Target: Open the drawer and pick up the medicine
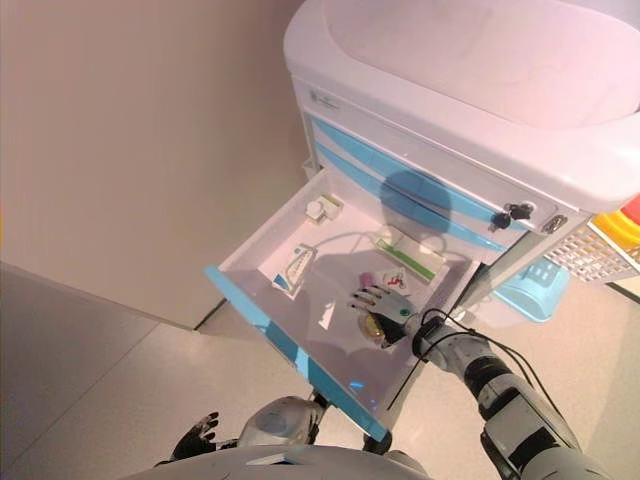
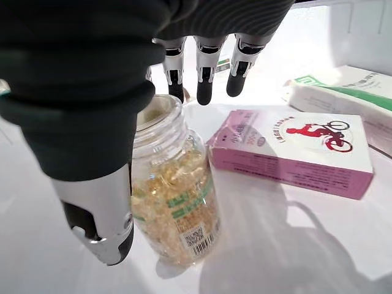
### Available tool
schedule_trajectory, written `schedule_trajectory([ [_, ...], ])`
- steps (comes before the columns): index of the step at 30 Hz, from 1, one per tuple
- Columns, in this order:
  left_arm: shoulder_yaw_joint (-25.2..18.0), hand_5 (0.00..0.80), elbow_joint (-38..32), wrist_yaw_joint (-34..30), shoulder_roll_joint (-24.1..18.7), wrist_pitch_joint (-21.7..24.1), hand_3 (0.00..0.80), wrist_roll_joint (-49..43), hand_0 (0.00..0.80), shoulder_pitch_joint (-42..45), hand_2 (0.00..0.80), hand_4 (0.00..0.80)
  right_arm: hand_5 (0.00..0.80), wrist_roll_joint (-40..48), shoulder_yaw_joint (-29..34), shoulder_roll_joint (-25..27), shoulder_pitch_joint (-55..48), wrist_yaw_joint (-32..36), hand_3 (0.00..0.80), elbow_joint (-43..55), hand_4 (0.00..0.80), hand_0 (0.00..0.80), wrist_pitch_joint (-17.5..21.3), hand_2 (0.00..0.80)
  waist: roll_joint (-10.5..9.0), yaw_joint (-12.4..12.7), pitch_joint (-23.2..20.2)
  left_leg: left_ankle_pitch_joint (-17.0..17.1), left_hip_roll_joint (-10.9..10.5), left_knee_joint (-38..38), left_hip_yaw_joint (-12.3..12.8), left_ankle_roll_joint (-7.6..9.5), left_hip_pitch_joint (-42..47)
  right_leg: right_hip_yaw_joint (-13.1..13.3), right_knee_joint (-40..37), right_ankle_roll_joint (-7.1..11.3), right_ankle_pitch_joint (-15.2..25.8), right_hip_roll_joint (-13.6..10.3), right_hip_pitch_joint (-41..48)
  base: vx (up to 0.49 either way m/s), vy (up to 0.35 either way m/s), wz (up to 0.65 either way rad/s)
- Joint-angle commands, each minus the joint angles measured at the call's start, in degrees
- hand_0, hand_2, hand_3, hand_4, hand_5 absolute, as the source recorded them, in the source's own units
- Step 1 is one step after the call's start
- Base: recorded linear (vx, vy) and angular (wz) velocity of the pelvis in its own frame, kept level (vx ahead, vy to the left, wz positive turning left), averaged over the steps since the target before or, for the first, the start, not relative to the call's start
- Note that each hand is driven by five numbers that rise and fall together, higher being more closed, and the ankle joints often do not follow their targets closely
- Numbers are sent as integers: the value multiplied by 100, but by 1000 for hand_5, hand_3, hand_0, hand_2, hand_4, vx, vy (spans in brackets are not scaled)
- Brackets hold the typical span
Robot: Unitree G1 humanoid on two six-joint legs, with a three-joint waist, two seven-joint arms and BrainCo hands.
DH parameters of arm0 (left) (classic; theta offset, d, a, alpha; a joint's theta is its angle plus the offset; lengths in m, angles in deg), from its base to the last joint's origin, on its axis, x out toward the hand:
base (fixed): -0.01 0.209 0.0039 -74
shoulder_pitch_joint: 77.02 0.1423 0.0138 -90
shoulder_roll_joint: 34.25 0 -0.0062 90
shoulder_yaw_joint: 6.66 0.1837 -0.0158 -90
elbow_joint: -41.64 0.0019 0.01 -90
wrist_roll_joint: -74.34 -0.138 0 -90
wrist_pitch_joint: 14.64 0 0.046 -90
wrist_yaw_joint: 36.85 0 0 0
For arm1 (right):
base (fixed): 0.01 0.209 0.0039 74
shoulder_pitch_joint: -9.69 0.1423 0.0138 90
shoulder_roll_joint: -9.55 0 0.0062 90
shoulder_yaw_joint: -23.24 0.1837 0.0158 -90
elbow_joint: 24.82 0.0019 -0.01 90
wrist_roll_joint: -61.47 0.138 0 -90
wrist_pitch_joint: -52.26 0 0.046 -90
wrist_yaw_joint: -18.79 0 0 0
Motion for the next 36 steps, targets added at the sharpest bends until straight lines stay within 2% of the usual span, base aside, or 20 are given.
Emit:
schedule_trajectory([
  [1, 164, 0, 176, -22, 40, 156, 0, -137, 0, -30, 0, 0, 0, 259, -321, 48, 53, -93, 0, 461, 0, 0, -58, 0, -57, 99, -104, -481, -358, 77, -45, 159, -74, 114, 490, 236, 48, -443, -374, 0, 0, 0],
  [11, 119, 0, 273, 4, 46, 168, 0, -217, 0, -84, 0, 0, 0, 166, -293, -16, -15, 153, 0, 260, 0, 0, -457, 0, -108, 87, -117, -486, -347, 69, -27, 174, -52, 141, 490, 243, 61, -434, -368, 0, 0, 0],
  [26, 95, 0, 363, 3, 33, 168, 0, -216, 0, -211, 0, 0, 0, 124, -237, -32, -47, 132, 0, 286, 0, 0, -602, 0, -140, 26, -77, -502, -333, 91, 10, 189, -54, 192, 514, 240, 76, -424, -400, 0, 0, 0],
  [27, 99, 0, 359, 12, 38, 166, 0, -219, 0, -210, 0, 0, 213, 117, -228, -24, -53, 117, 213, 290, 213, 213, -584, 213, -139, 24, -75, -503, -331, 94, 9, 191, -54, 191, 518, 238, 77, -424, -403, 0, 0, 0],
  [28, 99, 0, 364, 17, 40, 168, 0, -232, 0, -213, 0, 0, 709, 104, -223, -22, -54, 113, 709, 289, 709, 709, -563, 709, -140, 24, -71, -502, -332, 94, 5, 192, -53, 192, 517, 236, 79, -422, -403, 0, 0, 0],
  [29, 113, 0, 360, 32, 48, 161, 0, -231, 0, -217, 0, 0, 800, 116, -221, -18, -48, 119, 800, 296, 800, 800, -542, 800, -144, 27, -67, -502, -334, 97, 4, 191, -55, 192, 512, 235, 80, -421, -397, 0, 0, 0],
  [36, 99, 0, 347, 33, 33, 138, 0, -286, 0, -210, 0, 0, 800, 152, -217, -7, -76, 177, 800, 360, 800, 800, -517, 800, -153, 36, -64, -503, -340, 100, -9, 194, -50, 185, 510, 241, 86, -418, -389, 0, 0, 0],
])
